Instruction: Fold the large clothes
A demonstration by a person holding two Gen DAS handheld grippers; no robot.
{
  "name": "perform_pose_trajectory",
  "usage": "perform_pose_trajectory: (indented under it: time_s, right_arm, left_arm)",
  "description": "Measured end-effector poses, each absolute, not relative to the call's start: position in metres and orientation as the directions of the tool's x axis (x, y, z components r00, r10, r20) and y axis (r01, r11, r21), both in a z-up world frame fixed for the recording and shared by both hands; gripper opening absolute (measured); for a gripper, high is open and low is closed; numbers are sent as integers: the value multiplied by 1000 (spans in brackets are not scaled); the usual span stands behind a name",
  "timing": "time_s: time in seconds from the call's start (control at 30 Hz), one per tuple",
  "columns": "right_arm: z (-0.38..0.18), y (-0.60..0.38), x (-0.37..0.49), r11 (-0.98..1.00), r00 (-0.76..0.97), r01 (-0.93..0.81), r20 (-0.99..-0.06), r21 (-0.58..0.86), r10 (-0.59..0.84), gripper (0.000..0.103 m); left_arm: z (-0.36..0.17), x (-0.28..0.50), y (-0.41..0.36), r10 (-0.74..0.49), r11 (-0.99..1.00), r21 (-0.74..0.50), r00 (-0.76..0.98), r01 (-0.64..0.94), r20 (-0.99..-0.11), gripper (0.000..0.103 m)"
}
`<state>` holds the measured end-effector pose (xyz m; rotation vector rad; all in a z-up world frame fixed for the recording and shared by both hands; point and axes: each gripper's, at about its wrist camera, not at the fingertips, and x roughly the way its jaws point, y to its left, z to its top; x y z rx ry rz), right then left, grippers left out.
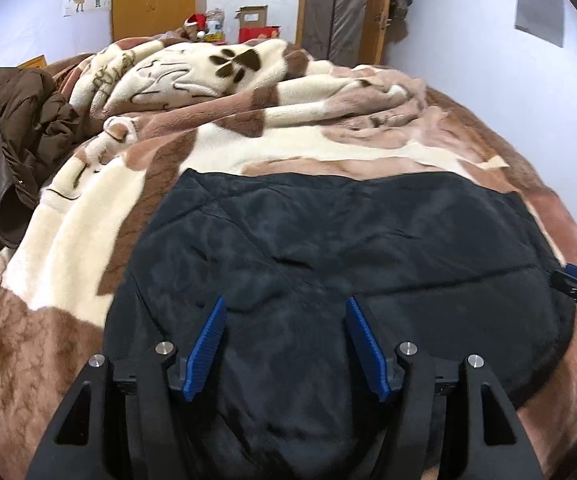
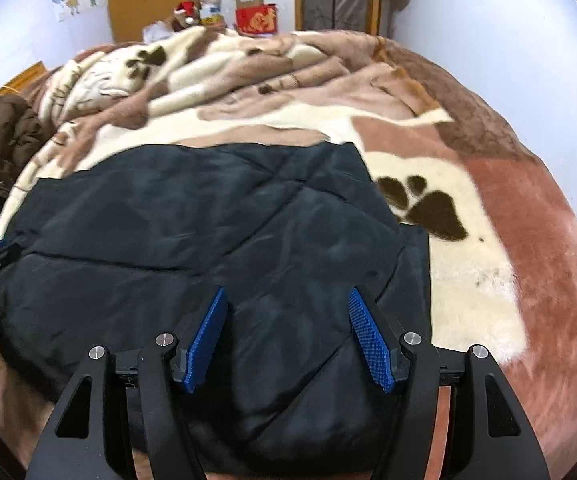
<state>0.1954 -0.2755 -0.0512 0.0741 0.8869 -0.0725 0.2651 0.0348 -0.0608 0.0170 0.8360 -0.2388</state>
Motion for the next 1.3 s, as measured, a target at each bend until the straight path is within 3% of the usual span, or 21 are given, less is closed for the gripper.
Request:
perform_pose_trajectory:
  time_s: [0.27,0.53,0.63,0.77,1.07,1.3]
  right_arm:
    - [-90,-255,199,997,566,45,-824,60,24,64]
    - [-73,-262,191,997,583,46,-812,69,29,64]
    - [-64,-281,181,995,616,87,-787,49,-15,64]
    - [-81,-314,189,984,573,172,-818,54,-56,64]
    - [-96,-318,195,985,553,166,-831,43,-57,64]
    - [-77,-326,182,981,595,175,-803,80,-41,64]
  left_arm:
    - [-101,267,25,-236,968,-135,577,214,-782,66]
    - [-80,261,35,-213,973,-109,603,206,-769,64]
    - [-72,265,58,-156,985,-72,641,156,-751,64]
    - [-92,283,91,-100,995,-72,604,70,-791,63]
    - [-106,283,89,-82,996,-56,594,62,-800,63]
    - [-89,278,89,-55,997,-14,612,71,-789,63]
